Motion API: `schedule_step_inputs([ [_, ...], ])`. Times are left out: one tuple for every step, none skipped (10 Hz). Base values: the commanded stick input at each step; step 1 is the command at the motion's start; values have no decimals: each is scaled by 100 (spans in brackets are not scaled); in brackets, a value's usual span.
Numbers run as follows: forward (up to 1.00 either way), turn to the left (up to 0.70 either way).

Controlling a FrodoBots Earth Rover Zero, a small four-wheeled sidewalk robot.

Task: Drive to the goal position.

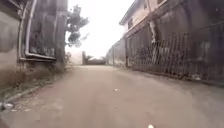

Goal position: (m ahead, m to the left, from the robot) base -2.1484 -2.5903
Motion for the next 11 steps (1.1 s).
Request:
schedule_step_inputs([
  [100, -23],
  [100, -27],
  [100, -21],
  [100, -2],
  [100, 0],
  [100, 0],
  [100, 0],
  [100, 0],
  [100, 0],
  [100, 0],
  [0, 0],
])
